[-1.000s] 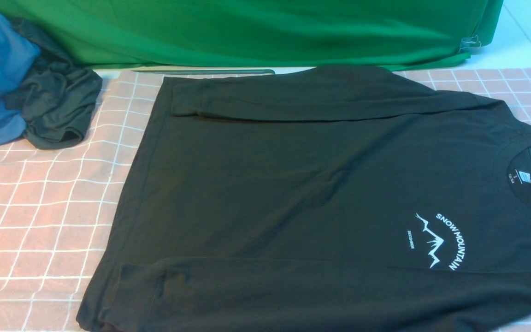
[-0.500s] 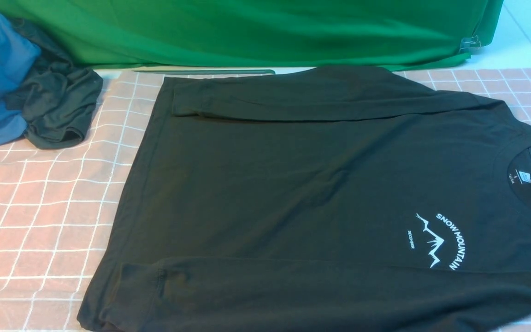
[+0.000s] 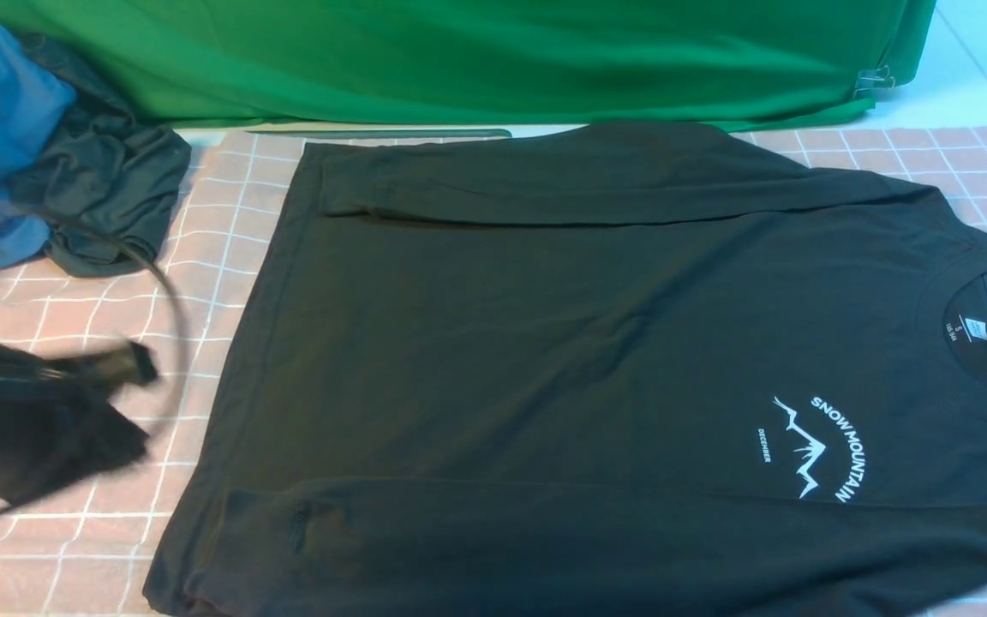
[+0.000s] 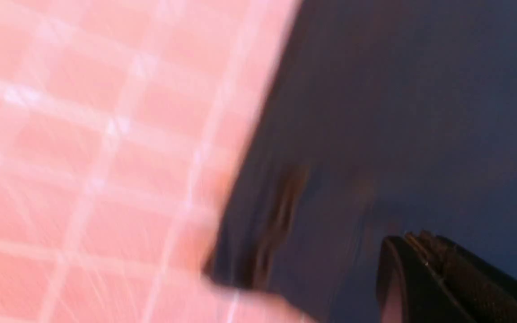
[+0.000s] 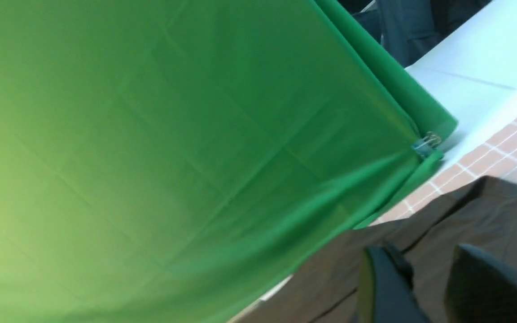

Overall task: Fold a long-sleeved shirt over a pink coffee tablecloth.
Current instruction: 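Grasp the left edge of the dark T-shirt lying flat on the table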

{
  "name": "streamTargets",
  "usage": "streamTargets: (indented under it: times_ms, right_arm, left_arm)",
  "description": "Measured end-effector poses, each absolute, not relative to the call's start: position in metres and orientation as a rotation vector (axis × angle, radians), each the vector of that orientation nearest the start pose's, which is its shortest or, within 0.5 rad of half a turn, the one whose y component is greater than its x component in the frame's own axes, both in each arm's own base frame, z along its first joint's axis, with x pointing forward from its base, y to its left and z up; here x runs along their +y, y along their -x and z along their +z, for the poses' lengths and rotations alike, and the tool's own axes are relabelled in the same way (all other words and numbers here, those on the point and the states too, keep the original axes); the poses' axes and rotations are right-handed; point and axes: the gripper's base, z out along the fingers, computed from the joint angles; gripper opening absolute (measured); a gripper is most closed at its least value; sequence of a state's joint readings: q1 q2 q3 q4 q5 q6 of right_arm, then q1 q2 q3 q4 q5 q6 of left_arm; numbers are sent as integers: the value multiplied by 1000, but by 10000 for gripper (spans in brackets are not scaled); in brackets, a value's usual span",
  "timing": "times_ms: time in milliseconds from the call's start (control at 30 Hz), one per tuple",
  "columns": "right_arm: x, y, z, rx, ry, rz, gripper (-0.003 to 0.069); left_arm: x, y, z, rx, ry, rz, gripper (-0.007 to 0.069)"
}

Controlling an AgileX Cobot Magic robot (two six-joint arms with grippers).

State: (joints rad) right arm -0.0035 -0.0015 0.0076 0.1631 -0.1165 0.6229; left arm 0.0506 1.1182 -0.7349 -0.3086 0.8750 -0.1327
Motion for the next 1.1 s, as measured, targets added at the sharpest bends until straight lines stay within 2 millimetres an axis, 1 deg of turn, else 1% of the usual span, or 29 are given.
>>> streamTargets:
  times_ms: [33, 100, 133, 200, 333, 400, 433, 467, 500, 533, 567, 633, 667, 700, 767, 800, 867, 900, 1000, 1100]
  right_arm:
    - [-2, -55, 221, 1284, -561, 649, 247]
    - [-2, -55, 222, 1279, -568, 658, 247]
    - [-2, -55, 222, 1278, -568, 659, 247]
    - [-2, -55, 222, 1272, -571, 665, 247]
    - [-2, -55, 223, 1264, -568, 665, 244]
    - [-2, -55, 223, 1283, -567, 668, 215]
    - [0, -54, 224, 1321, -558, 665, 181]
    - [1, -54, 229, 1348, -538, 654, 151]
    - [3, -53, 238, 1402, -492, 623, 101]
    - [4, -53, 249, 1451, -440, 589, 67]
    - [6, -52, 262, 1484, -392, 561, 48]
    - [10, -58, 283, 1630, -276, 483, 40]
    - [12, -59, 291, 1675, -232, 458, 39]
    - [12, -62, 293, 1701, -224, 450, 39]
    - [17, -75, 311, 1870, -98, 372, 39]
    - [20, -86, 316, 1972, -37, 333, 39]
    - [24, -102, 321, 2106, 52, 280, 39]
    - [25, -107, 323, 2145, 76, 269, 39]
    - [28, -123, 317, 2261, 141, 251, 38]
    - [30, -131, 308, 2334, 166, 248, 38]
  left_arm:
    - [-13, -202, 249, 2760, 447, -420, 15]
    - [-13, -209, 238, 2811, 443, -427, 15]
    - [-13, -210, 237, 2813, 441, -425, 15]
    - [-13, -215, 226, 2843, 442, -417, 13]
    - [-23, -214, 217, 2890, 374, -404, 13]
    - [-33, -212, 216, 2912, 312, -396, 13]
    - [-40, -210, 215, 2925, 257, -380, 13]
    - [-42, -210, 215, 2930, 245, -372, 13]
    - [-47, -209, 215, 2938, 222, -350, 13]
    - [-49, -208, 214, 2942, 217, -330, 13]
    - [-49, -208, 214, 2943, 213, -313, 13]
    - [-50, -207, 214, 2945, 206, -283, 13]
    - [-49, -207, 214, 2943, 201, -274, 13]
    - [-49, -208, 214, 2940, 199, -269, 13]
    - [-48, -211, 214, 2905, 173, -237, 14]
    - [-47, -213, 215, 2877, 158, -220, 14]
    - [-46, -217, 216, 2842, 143, -202, 15]
    - [-45, -218, 216, 2829, 138, -197, 16]
    - [-44, -221, 215, 2813, 121, -177, 37]
    - [-44, -225, 209, 2819, 99, -146, 94]
